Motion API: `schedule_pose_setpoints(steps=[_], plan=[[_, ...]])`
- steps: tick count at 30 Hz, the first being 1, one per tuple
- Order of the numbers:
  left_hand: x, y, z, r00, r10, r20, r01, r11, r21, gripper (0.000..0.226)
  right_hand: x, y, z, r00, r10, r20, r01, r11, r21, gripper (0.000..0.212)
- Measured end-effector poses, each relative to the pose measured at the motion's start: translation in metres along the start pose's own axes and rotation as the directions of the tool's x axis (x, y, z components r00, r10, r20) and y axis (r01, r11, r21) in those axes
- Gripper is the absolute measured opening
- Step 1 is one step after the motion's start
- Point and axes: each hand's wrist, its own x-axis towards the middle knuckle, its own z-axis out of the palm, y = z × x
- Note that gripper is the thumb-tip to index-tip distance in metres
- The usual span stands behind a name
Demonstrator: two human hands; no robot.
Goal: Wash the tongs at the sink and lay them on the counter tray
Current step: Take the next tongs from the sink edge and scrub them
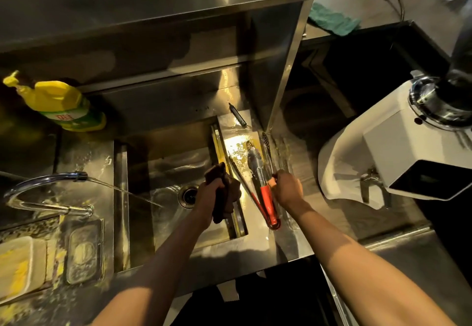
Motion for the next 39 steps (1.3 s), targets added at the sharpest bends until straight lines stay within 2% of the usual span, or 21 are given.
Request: schedule_pose_setpoints(steps=[11,16,24,26,29,33,35,39], plan=[[0.007,-0.006,-0.006,0.999,0.008,-0.042,-0.006,1.000,0.031,0.014,0.005,-0.003,0.004,0.998,0.004,0.057,-0.002,0.999,-0.034,0.024],[0.013,-0.006,-0.002,0.999,0.004,-0.053,-0.002,1.000,0.031,0.012,-0.004,-0.004,0.003,0.997,-0.075,-0.031,0.078,0.990,0.114,0.032],[0.020,-0.006,0.000,0.997,0.005,-0.080,-0.002,0.999,0.040,0.009,-0.011,0.000,0.001,0.985,-0.113,-0.130,0.146,0.946,0.288,0.020],[0.023,-0.008,0.000,0.997,0.007,-0.078,-0.004,0.999,0.044,0.010,-0.010,0.002,0.000,0.985,-0.120,-0.126,0.153,0.943,0.294,0.007],[0.028,-0.010,0.001,0.995,-0.003,-0.096,0.006,0.999,0.036,0.010,-0.005,0.007,0.004,0.980,-0.139,-0.144,0.174,0.948,0.266,0.020],[0.032,-0.012,0.002,0.994,-0.007,-0.107,0.012,0.999,0.046,0.013,0.000,0.008,0.009,0.980,-0.139,-0.144,0.171,0.955,0.243,0.023],[0.033,-0.013,0.003,0.994,-0.014,-0.104,0.020,0.998,0.055,0.021,0.003,0.009,0.012,0.979,-0.140,-0.150,0.172,0.958,0.231,0.021],[0.034,-0.013,0.006,0.995,-0.039,-0.089,0.044,0.997,0.059,0.022,0.007,0.012,0.020,0.968,-0.143,-0.208,0.194,0.948,0.251,0.014]])
